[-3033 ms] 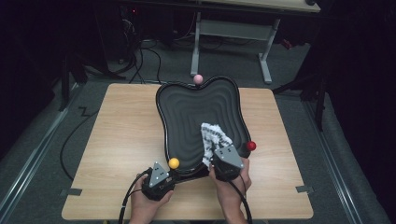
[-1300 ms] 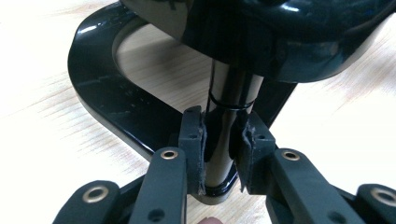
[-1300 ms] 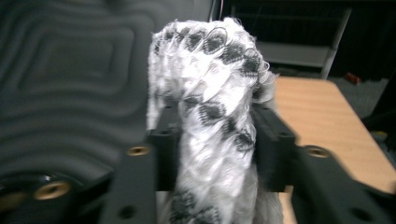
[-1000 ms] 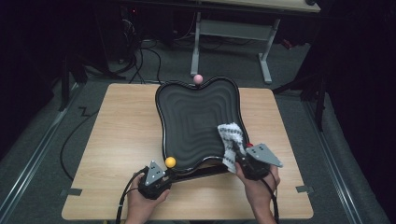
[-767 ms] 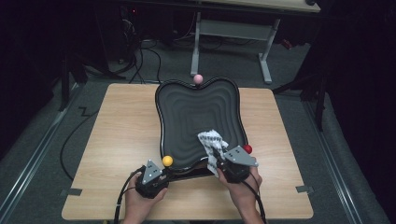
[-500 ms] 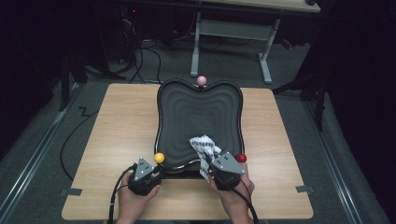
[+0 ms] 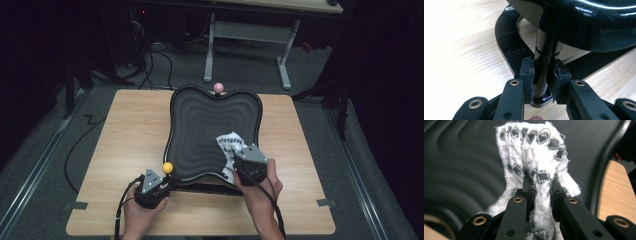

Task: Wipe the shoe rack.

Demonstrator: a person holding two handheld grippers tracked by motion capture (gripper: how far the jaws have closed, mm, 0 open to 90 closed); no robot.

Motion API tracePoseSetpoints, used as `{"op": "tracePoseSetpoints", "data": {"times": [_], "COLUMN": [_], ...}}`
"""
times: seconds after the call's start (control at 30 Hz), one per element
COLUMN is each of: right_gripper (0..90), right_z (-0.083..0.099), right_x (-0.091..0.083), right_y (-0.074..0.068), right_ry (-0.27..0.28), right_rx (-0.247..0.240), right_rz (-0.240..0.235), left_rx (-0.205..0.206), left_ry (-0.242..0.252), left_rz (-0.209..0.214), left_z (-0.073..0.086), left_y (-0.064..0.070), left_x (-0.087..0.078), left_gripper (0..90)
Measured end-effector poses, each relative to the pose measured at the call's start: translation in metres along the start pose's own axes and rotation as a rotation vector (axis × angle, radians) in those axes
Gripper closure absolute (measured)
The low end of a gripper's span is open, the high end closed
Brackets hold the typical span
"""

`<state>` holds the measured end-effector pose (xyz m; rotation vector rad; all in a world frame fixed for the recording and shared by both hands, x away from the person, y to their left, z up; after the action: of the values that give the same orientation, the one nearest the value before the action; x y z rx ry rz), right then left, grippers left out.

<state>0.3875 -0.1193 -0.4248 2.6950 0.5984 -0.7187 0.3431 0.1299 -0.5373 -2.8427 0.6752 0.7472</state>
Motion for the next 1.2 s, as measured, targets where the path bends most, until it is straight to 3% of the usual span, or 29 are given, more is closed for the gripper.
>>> {"op": "tracePoseSetpoints", "data": {"times": [0.03, 0.07, 0.1, 0.2, 0.23, 0.27, 0.33, 0.43, 0.5, 0.63, 0.73, 0.8, 0.93, 1.03, 1.17, 1.2], "right_gripper": [79.3, 79.1, 79.1, 78.7, 78.7, 79.0, 79.4, 79.4, 79.5, 80.0, 80.8, 81.0, 81.8, 82.0, 81.6, 81.5], "right_z": [-0.001, -0.001, -0.001, -0.001, -0.002, -0.002, -0.001, 0.0, 0.002, 0.009, 0.017, 0.023, 0.033, 0.036, 0.033, 0.031], "right_x": [0.001, 0.002, 0.003, 0.004, 0.004, 0.005, 0.006, 0.007, 0.008, 0.007, 0.004, 0.002, -0.006, -0.014, -0.016, -0.015], "right_y": [0.006, 0.012, 0.017, 0.032, 0.035, 0.039, 0.047, 0.053, 0.055, 0.057, 0.052, 0.048, 0.041, 0.029, 0.027, 0.029], "right_ry": [-0.004, -0.005, 0.001, 0.037, 0.066, 0.119, 0.118, 0.13, 0.146, 0.187, 0.195, 0.207, 0.224, 0.213, 0.219, 0.225], "right_rx": [-0.016, -0.013, 0.016, 0.031, 0.048, 0.024, 0.013, 0.03, -0.021, -0.078, -0.069, -0.052, 0.023, -0.01, -0.082, -0.071], "right_rz": [0.014, -0.001, -0.035, -0.135, -0.167, -0.203, -0.19, -0.258, -0.276, -0.293, -0.324, -0.369, -0.444, -0.476, -0.412, -0.391], "left_rx": [-0.001, -0.003, -0.003, -0.004, -0.003, -0.004, -0.006, -0.006, -0.01, -0.015, -0.033, -0.053, -0.064, -0.078, -0.067, -0.067], "left_ry": [0.0, 0.001, 0.002, 0.003, 0.003, 0.003, 0.004, 0.005, 0.006, 0.008, 0.009, 0.013, 0.011, 0.012, 0.01, 0.009], "left_rz": [0.002, 0.003, 0.004, 0.009, 0.009, 0.009, 0.01, 0.014, 0.017, 0.015, 0.003, -0.004, -0.028, -0.038, -0.041, -0.04], "left_z": [0.0, 0.0, 0.0, 0.0, 0.0, 0.0, 0.0, 0.001, 0.001, 0.001, 0.001, 0.002, 0.003, 0.004, 0.004, 0.004], "left_y": [0.0, 0.0, -0.001, 0.0, 0.0, 0.0, -0.001, -0.001, -0.002, -0.003, -0.007, -0.01, -0.017, -0.024, -0.023, -0.023], "left_x": [0.0, 0.0, 0.0, 0.0, 0.0, 0.0, 0.0, 0.0, 0.0, 0.0, 0.0, 0.0, -0.001, -0.001, -0.001, -0.001], "left_gripper": [74.3, 74.3, 74.3, 74.2, 74.2, 74.2, 74.2, 74.1, 74.1, 74.0, 73.8, 73.6, 73.4, 73.3, 73.4, 73.5]}}
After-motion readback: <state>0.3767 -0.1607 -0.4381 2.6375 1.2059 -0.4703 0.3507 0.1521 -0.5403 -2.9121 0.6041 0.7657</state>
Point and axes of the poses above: each handheld gripper's, and its own axes: x roughly forward along the jaws, z roughly out of its underside, y roughly to its right, the point moved 6 cm from there along x, roughly forward along the jaws, and after that the axes turned 5 degrees about -z, right-handed, at the moved point
